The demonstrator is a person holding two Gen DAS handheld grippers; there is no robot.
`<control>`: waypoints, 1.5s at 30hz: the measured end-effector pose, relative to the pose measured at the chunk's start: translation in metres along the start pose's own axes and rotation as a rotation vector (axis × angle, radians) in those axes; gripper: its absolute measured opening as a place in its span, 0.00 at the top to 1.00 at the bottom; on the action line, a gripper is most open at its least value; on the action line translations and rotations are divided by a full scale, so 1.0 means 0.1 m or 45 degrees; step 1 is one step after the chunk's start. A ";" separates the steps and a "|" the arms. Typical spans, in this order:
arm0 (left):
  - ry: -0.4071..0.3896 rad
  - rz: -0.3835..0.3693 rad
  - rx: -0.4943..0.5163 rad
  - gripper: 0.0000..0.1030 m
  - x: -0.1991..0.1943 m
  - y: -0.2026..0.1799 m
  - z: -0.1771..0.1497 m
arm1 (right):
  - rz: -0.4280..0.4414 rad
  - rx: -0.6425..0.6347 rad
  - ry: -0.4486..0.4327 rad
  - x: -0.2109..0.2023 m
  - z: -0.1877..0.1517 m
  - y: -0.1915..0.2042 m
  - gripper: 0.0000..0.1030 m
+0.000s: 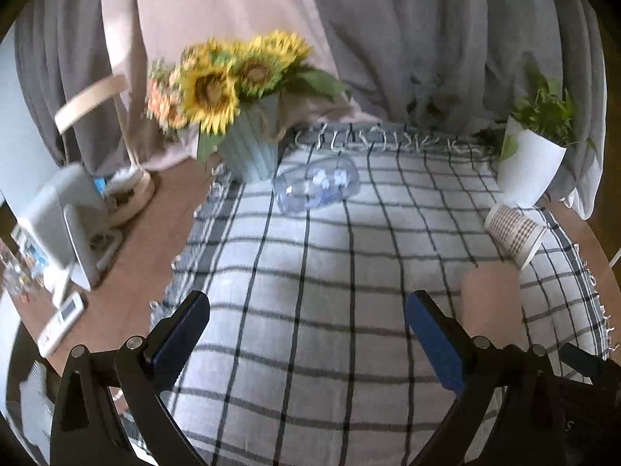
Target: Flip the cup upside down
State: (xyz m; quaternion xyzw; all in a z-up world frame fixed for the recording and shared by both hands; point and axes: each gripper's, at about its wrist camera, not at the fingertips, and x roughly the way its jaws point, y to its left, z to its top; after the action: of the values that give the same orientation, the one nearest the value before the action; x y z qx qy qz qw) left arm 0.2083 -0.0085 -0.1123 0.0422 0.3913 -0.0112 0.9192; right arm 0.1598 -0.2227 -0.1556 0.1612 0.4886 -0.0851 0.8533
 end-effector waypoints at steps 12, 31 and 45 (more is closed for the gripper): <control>0.106 -0.005 0.061 0.00 0.30 0.06 -0.28 | -0.054 0.003 0.025 0.23 -0.02 0.07 0.10; 0.173 -0.061 0.068 0.00 0.44 0.05 -0.27 | -0.039 -0.036 0.121 0.37 -0.08 0.16 0.39; 0.094 -0.132 0.020 0.00 0.34 -0.02 0.02 | -0.057 -0.090 0.215 0.02 0.38 0.17 0.39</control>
State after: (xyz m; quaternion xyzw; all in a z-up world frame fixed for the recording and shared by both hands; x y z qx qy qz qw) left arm 0.2329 -0.0106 -0.1354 0.0295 0.4263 -0.0604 0.9021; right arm 0.1965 -0.2202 -0.1368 0.1264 0.5649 -0.0730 0.8122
